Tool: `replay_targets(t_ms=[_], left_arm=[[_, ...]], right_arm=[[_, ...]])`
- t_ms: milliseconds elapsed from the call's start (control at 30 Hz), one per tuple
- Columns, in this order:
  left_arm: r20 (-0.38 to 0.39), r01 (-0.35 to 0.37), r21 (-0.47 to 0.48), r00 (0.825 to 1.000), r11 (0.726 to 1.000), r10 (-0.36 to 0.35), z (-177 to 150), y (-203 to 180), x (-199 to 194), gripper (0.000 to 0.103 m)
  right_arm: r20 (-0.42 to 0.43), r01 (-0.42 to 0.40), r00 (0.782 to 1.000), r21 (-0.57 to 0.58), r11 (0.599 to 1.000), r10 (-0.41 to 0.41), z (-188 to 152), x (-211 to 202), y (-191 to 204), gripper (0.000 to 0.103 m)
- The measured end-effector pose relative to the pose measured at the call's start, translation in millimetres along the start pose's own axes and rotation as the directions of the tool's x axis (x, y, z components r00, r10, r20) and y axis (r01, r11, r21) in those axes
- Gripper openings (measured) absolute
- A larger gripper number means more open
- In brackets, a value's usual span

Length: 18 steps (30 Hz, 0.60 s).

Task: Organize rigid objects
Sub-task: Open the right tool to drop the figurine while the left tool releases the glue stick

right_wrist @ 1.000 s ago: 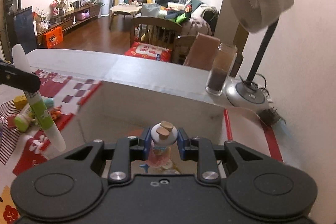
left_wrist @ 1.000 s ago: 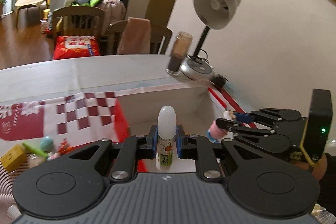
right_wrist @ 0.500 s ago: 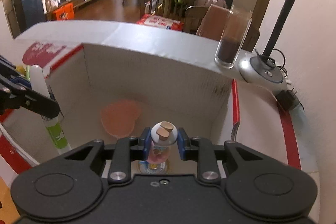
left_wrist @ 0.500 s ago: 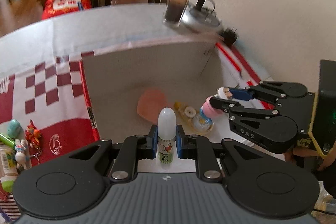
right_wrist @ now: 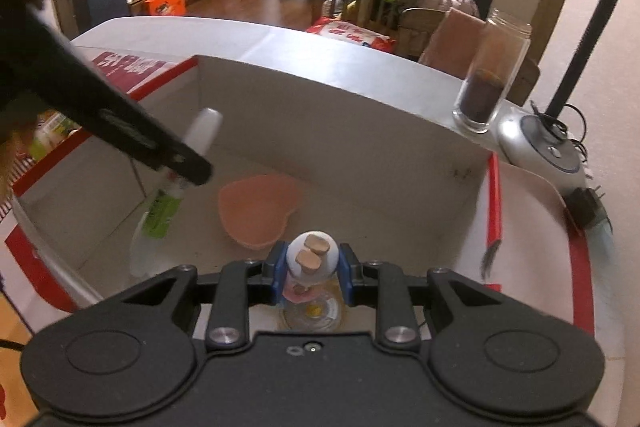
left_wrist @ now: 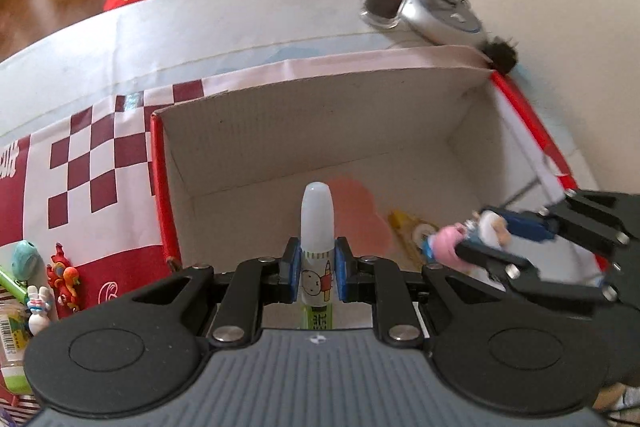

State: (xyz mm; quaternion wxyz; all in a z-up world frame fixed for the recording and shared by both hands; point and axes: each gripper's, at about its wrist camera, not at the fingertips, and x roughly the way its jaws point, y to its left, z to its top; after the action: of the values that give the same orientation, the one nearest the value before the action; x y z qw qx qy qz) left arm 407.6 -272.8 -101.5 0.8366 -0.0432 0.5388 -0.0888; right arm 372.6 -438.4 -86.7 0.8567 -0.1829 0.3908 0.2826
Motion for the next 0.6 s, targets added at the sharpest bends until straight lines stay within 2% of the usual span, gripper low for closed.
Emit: replay_targets(t_ms=[367,600], left_arm=[[-0.068,-0.044,0.006,0.997,0.999,0.044,2.2,-6.2,29.2,0.017],[-0.062,-0.039,0.008,0.997,0.999,0.039,-2.4,-5.6,24.6,0.017]], right_arm=[[-0.023,-0.046,0.999,0.039,0.998,0.047,2.4,6.9,-3.4,0.026],[-0.048,-0.063,0.997,0.091,0.994,0.067,-0.2,5.2,-7.8,0.033]])
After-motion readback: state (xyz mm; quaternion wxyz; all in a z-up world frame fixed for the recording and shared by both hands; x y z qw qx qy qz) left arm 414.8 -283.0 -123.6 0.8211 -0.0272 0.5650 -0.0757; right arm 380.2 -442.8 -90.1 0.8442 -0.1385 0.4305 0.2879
